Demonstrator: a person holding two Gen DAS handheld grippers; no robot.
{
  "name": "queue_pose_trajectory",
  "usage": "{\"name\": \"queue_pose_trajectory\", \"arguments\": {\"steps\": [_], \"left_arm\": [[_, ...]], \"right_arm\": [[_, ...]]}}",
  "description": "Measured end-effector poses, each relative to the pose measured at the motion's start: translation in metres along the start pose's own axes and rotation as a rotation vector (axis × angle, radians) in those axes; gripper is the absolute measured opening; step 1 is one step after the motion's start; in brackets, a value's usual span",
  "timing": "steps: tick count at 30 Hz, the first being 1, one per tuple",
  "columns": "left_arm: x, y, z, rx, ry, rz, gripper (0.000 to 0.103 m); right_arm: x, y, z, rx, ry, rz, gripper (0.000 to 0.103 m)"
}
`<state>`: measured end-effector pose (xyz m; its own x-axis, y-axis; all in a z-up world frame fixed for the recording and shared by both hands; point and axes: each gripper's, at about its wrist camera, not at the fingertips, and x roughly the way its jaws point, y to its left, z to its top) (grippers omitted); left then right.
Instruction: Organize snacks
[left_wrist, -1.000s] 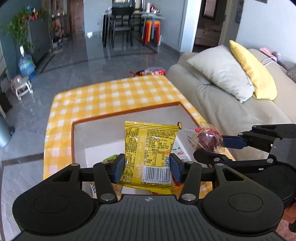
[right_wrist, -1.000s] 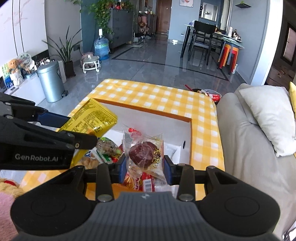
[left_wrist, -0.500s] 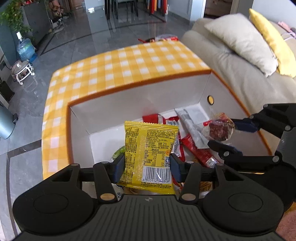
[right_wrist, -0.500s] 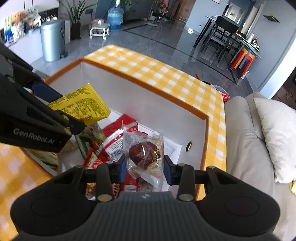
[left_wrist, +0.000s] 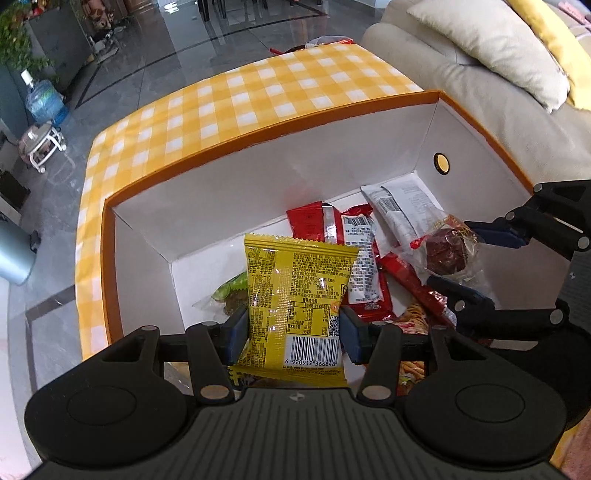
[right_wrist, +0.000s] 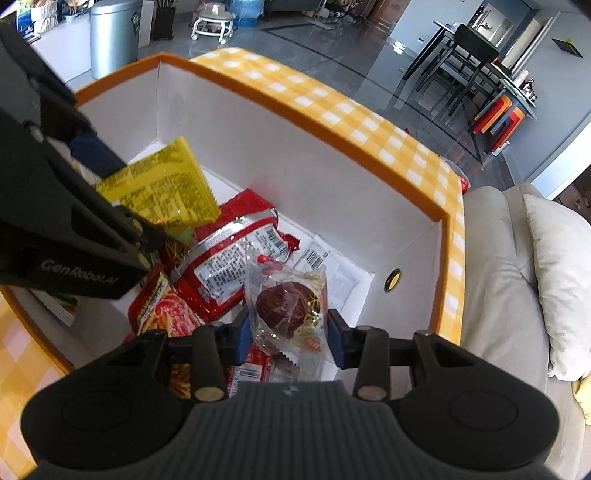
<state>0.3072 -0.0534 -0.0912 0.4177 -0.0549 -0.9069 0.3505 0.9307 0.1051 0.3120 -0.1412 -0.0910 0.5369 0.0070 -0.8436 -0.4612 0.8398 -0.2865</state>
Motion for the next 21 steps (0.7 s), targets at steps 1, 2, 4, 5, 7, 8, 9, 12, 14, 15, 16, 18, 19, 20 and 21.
{"name": "queue_pose_trajectory", "arguments": {"steps": [1,2,4,5,7,8,9,12,14,15,16,18,19,20,21], "left_arm": [[0.000,0.000,0.000,0.001,-0.001,0.002,0.059],[0.000,0.000,0.000,-0.001,-0.001,0.006,0.061],[-0.001,0.000,0.000,0.001,-0.003,0.010,0.064],[-0.001,0.000,-0.001,0.008,-0.003,0.008,0.066],[-0.003,-0.001,-0.002,0.016,-0.007,0.005,0.070],[-0.005,-0.001,-0.002,0.018,-0.013,0.009,0.073],[-0.008,-0.001,-0.003,0.019,-0.021,0.013,0.075],[-0.020,0.000,-0.003,0.016,-0.052,0.015,0.079],[-0.030,0.002,-0.003,0.014,-0.076,0.017,0.081],[-0.036,0.003,-0.003,0.012,-0.093,0.020,0.081],[-0.044,0.003,-0.003,0.011,-0.114,0.026,0.082],[-0.059,0.004,-0.005,0.008,-0.155,0.041,0.082],[-0.068,0.005,-0.007,0.004,-0.184,0.052,0.082],[-0.076,0.006,-0.009,0.000,-0.210,0.062,0.082],[-0.086,0.006,-0.012,-0.006,-0.240,0.076,0.082]], "right_arm": [[0.000,0.000,0.000,-0.004,0.003,-0.001,0.039],[0.000,0.001,-0.001,-0.008,0.003,-0.002,0.039],[-0.002,0.000,0.000,-0.009,0.001,-0.004,0.040],[-0.003,0.000,0.000,-0.009,0.001,-0.001,0.040],[-0.004,-0.001,0.001,-0.005,0.001,-0.002,0.047],[-0.006,-0.002,0.002,-0.005,0.000,-0.006,0.049],[-0.008,-0.003,0.002,-0.005,0.000,-0.008,0.053],[-0.017,-0.004,0.003,-0.015,-0.010,-0.014,0.063],[-0.026,-0.005,0.004,-0.024,-0.025,-0.028,0.070],[-0.030,-0.007,0.004,-0.022,-0.032,-0.031,0.073],[-0.035,-0.009,0.005,-0.015,-0.042,-0.029,0.075],[-0.046,-0.014,0.007,0.018,-0.062,-0.020,0.083],[-0.053,-0.018,0.008,0.044,-0.077,-0.013,0.085],[-0.060,-0.021,0.009,0.071,-0.093,-0.003,0.086],[-0.069,-0.023,0.011,0.099,-0.109,0.007,0.087]]}}
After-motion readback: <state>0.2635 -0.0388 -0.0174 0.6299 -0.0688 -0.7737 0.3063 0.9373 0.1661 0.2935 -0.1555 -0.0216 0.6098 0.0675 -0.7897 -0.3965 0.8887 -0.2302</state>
